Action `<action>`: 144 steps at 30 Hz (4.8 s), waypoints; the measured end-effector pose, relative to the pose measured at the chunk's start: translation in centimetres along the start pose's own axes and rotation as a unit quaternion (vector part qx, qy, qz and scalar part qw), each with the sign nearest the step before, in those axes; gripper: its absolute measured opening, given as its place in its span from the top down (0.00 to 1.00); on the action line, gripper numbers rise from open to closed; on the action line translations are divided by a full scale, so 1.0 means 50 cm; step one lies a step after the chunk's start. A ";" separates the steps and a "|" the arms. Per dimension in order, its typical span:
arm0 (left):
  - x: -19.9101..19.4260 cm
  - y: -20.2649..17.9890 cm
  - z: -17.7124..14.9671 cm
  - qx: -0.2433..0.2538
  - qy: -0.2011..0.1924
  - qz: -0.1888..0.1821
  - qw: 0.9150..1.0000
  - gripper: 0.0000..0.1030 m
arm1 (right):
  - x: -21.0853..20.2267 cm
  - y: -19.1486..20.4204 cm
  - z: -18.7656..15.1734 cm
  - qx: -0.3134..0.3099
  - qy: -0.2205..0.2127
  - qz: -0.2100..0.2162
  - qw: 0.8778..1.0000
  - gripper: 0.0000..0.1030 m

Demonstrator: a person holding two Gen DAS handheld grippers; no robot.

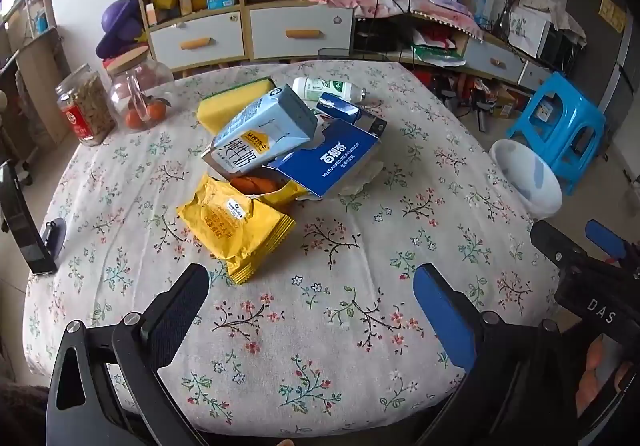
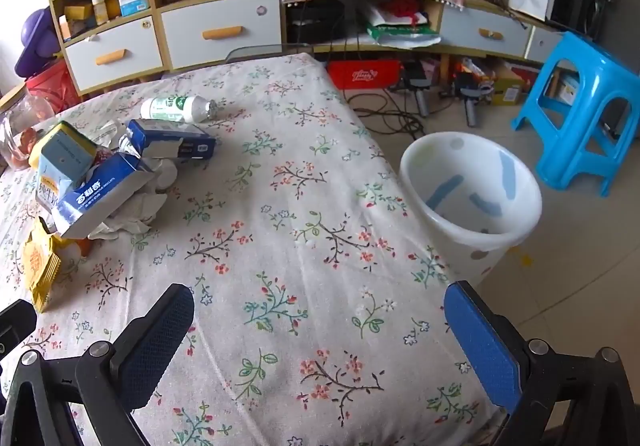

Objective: Collect trash

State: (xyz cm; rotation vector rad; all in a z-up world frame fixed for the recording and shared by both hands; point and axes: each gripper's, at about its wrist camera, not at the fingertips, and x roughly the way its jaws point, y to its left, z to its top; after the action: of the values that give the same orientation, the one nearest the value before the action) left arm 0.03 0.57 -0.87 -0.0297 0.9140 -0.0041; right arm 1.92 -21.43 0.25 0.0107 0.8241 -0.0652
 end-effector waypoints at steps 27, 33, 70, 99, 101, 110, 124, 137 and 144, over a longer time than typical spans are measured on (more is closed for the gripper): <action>-0.001 -0.001 -0.001 -0.001 -0.002 -0.004 1.000 0.00 | 0.012 0.003 -0.009 0.004 0.007 0.004 1.000 0.00; -0.001 0.000 0.000 -0.002 -0.002 -0.004 1.000 0.00 | 0.013 0.003 -0.012 0.005 0.008 0.004 1.000 0.00; 0.003 0.033 0.012 -0.027 0.000 -0.001 1.000 0.00 | 0.025 -0.006 0.000 0.019 0.027 0.006 0.999 0.00; 0.068 0.151 0.135 -0.043 0.050 -0.042 0.997 0.00 | 0.001 0.055 0.157 -0.064 0.072 0.064 0.993 0.00; 0.083 0.146 0.153 -0.033 0.049 -0.047 0.997 0.00 | 0.027 0.066 0.172 -0.076 0.083 0.061 0.992 0.00; 0.164 0.076 0.213 0.043 0.056 -0.006 0.997 0.02 | 0.128 0.076 0.217 -0.096 0.131 0.053 0.985 0.00; 0.231 0.041 0.244 0.084 0.050 0.029 0.995 0.25 | 0.257 -0.006 0.214 -0.026 0.188 0.077 0.979 0.00; 0.212 0.154 0.260 -0.005 0.055 -0.032 0.998 0.84 | 0.315 0.079 0.270 0.032 0.206 0.144 0.967 0.00; 0.214 0.264 0.268 -0.070 0.068 -0.026 0.995 0.65 | 0.354 0.178 0.290 0.033 0.216 0.177 0.960 0.00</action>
State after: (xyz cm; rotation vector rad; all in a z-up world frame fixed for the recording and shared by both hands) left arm 17.04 13.91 -1.54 -0.1865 1.0490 0.0097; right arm 25.10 -14.02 -3.00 0.2421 1.2454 0.2573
